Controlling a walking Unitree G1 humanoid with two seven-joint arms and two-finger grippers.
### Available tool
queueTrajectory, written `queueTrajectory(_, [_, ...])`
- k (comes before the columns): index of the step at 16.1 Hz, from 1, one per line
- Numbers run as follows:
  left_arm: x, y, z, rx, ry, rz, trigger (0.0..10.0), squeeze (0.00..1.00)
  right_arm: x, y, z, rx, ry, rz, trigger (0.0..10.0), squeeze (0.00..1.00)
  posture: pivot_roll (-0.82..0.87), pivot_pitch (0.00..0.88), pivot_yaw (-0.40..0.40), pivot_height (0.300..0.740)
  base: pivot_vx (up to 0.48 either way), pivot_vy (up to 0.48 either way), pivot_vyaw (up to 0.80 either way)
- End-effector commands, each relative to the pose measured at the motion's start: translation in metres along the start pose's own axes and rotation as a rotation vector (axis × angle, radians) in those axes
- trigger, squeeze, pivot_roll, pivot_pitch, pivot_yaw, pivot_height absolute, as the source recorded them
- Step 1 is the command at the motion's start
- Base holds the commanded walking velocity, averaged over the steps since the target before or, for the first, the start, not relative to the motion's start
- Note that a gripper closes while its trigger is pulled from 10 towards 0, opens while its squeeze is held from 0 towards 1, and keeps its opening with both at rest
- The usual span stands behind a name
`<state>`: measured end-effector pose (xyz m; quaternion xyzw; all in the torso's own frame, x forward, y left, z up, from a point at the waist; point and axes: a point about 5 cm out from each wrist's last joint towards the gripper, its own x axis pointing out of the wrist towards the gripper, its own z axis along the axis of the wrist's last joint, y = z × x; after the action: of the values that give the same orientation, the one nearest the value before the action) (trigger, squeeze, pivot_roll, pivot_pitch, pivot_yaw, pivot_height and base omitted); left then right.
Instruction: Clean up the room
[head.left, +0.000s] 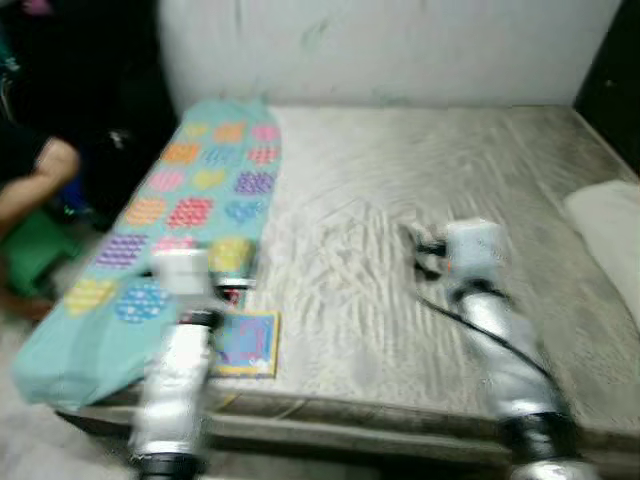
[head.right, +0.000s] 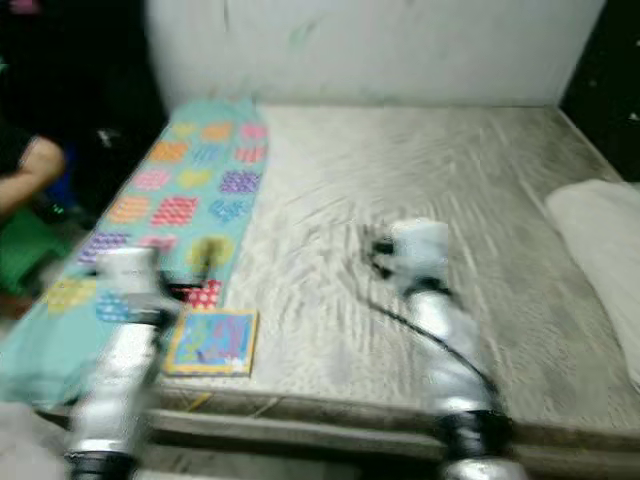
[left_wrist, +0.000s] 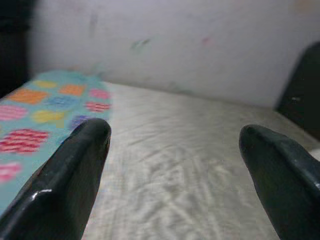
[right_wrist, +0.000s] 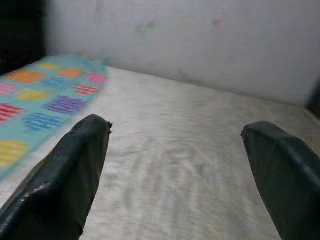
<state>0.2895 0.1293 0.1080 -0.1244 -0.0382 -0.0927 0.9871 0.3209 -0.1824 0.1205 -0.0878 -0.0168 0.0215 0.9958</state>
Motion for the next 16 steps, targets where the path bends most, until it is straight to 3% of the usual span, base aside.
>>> queueTrajectory(1, [-0.0012, 0.0129, 0.0056, 0.033, -0.009, 0.028, 10.0, 0.00, 0.0056, 0.0131, 0.0121, 0.012, -0.045, 0.038, 10.0, 0.00, -0.08, 0.011, 0.025, 0.740, 0.311, 0.000, 0.00])
queueTrajectory(9, [-0.0003, 0.0142, 0.0019, 0.025, 0.007, 0.069, 10.0, 0.00, 0.0060, 0.0119, 0.0108, 0.015, -0.037, 0.036, 10.0, 0.00, -0.08, 0.000, 0.022, 0.740, 0.071, 0.000, 0.00])
queueTrajectory(12, [0.0001, 0.0140, 0.0022, 0.020, 0.005, 0.068, 10.0, 0.00, 0.0065, 0.0116, 0.0110, 0.016, -0.038, 0.036, 10.0, 0.00, -0.08, 0.000, 0.021, 0.740, 0.000, 0.000, -0.70])
queueTrajectory(16, [0.0006, 0.0140, 0.0029, 0.018, 0.004, 0.067, 10.0, 0.00, 0.0059, 0.0120, 0.0109, 0.017, -0.037, 0.035, 10.0, 0.00, -0.08, 0.006, 0.022, 0.740, 0.000, 0.187, 0.00])
